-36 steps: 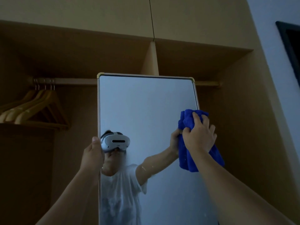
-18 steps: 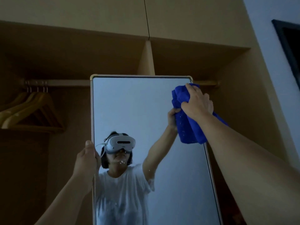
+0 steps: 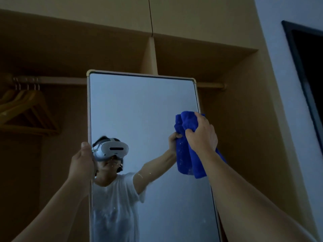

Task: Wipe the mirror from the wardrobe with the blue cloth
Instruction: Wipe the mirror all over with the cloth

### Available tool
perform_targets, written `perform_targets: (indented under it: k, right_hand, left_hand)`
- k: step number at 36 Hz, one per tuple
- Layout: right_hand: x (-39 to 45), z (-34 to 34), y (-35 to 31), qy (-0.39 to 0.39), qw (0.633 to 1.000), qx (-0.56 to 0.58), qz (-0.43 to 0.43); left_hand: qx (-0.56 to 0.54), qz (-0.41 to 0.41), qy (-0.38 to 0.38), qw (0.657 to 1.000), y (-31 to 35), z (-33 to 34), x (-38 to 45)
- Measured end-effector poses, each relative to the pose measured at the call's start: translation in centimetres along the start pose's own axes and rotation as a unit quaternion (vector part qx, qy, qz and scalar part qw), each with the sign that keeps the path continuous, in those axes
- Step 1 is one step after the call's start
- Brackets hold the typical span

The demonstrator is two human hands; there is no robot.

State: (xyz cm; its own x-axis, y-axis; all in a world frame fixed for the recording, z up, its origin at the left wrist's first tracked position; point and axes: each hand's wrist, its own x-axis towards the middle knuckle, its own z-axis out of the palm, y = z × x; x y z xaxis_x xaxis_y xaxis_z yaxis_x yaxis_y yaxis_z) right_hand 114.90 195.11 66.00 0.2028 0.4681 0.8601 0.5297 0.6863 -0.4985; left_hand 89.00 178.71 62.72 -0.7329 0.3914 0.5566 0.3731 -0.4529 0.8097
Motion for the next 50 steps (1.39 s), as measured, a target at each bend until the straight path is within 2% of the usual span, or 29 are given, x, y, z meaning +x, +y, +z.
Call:
perform_targets:
  k: [14, 18, 23, 28, 32, 35, 41, 50]
  right_hand:
    - [-9.0, 1.5, 0.1, -0.003, 0.999, 0.037, 0.009]
    - [-11.0, 1.9, -0.6, -0.036, 0.998, 0.047, 0.004]
    - [-10.0, 0.8, -0.8, -0.049, 0.996, 0.072, 0.012]
    - [-6.6, -1.3, -0.6, 0.045, 0.994, 0.096, 0.037]
    - [-5.4, -0.7, -1.2, -0.008, 0.997, 0.045, 0.060]
    - [-7.3, 0.8, -2.7, -0.002, 0.999, 0.041, 0.026]
    - [-13.3, 3.7, -5.8, -0.004, 0.996, 0.060, -0.070]
    - [-14.5, 3.4, -6.4, -0.029, 0.992, 0.052, -0.113]
  left_hand:
    - [0.064, -0.015, 0.023, 0.998, 1.2, 0.3, -0.9]
    - [0.081, -0.012, 0.013, 0.997, 1.3, 0.2, -1.1]
    - [0.085, -0.019, -0.019, 0.996, 1.9, -0.1, -1.3]
    - [0.059, -0.028, -0.028, 0.997, 2.2, -0.5, -2.2]
    - [0.053, -0.046, -0.027, 0.997, 0.6, -0.8, -2.2]
    - [0.028, -0.053, -0.019, 0.998, -0.2, -0.6, -2.0]
    - [0.092, -0.026, -0.021, 0.995, -0.1, -0.6, -2.1]
    - [0.101, -0.025, -0.004, 0.995, 0.3, -0.4, -2.5]
